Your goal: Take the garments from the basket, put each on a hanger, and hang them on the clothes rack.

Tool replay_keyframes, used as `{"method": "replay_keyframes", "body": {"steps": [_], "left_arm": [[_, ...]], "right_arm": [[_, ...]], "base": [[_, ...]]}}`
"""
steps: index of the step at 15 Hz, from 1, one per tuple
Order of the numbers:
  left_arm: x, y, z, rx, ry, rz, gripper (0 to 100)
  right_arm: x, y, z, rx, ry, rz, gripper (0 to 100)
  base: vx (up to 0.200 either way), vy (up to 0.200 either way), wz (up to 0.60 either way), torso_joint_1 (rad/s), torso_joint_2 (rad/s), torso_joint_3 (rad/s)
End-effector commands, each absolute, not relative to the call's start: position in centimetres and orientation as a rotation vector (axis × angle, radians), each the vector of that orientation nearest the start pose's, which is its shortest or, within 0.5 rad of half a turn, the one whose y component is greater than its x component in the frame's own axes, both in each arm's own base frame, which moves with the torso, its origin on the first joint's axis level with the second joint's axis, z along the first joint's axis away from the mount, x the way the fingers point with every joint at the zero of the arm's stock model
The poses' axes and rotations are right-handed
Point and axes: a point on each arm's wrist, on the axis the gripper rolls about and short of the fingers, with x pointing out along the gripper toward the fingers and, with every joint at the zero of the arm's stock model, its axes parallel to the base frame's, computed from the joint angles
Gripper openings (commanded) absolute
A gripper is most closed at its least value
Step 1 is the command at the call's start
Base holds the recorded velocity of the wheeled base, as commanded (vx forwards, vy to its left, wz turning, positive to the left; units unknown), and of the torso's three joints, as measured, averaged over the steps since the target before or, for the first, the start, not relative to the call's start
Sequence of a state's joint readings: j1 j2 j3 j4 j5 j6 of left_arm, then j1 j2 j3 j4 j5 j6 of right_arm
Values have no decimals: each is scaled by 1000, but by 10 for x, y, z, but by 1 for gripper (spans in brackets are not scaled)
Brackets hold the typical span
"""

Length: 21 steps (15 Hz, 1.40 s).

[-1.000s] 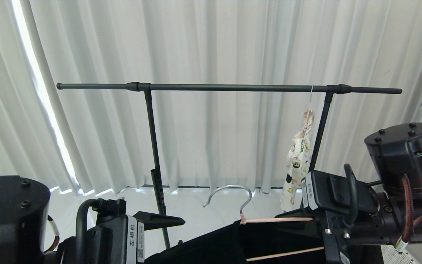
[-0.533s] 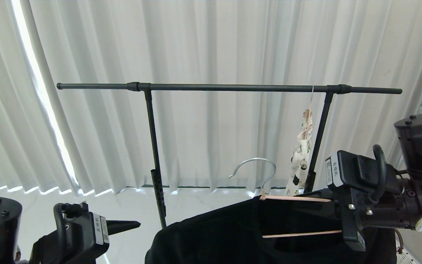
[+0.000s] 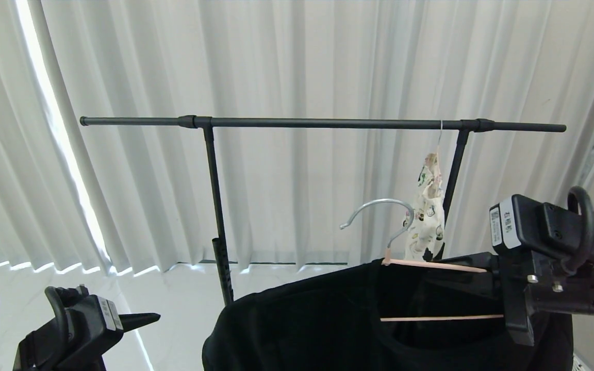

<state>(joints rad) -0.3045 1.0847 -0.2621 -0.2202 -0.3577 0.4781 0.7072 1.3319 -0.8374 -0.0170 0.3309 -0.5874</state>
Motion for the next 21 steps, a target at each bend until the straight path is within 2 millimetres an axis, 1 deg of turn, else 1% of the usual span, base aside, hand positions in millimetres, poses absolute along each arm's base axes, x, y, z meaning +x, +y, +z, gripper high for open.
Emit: {"method": "replay_keyframes", "body": {"steps": [1, 8, 9, 11, 12, 16, 17, 21], "left_arm": [[108, -42, 130, 430, 448, -773, 100], [110, -44, 134, 430, 432, -785, 100], [111, -44, 133, 422, 442, -786, 100], [114, -50, 142, 329, 438, -826, 100], [114, -52, 143, 295, 448, -838, 100], [121, -54, 138, 282, 493, -833, 100], [124, -55, 138, 279, 502, -833, 0], [139, -60, 144, 275, 508, -831, 0]], "right_arm": [[150, 137, 234, -612, 153, 1129, 0], [146, 134, 239, -606, 122, 1120, 0], [147, 135, 241, -602, 93, 1113, 0], [148, 136, 243, -598, 68, 1111, 0], [148, 136, 243, -598, 68, 1111, 0], [147, 136, 245, -596, 53, 1110, 0], [147, 136, 246, -594, 46, 1108, 0], [144, 133, 249, -590, 29, 1105, 0]], "base": [[0, 0, 0, 0, 0, 0], [0, 0, 0, 0, 0, 0], [0, 0, 0, 0, 0, 0], [0, 0, 0, 0, 0, 0], [0, 0, 0, 0, 0, 0], [0, 0, 0, 0, 0, 0], [0, 0, 0, 0, 0, 0], [0, 0, 0, 0, 0, 0]]}}
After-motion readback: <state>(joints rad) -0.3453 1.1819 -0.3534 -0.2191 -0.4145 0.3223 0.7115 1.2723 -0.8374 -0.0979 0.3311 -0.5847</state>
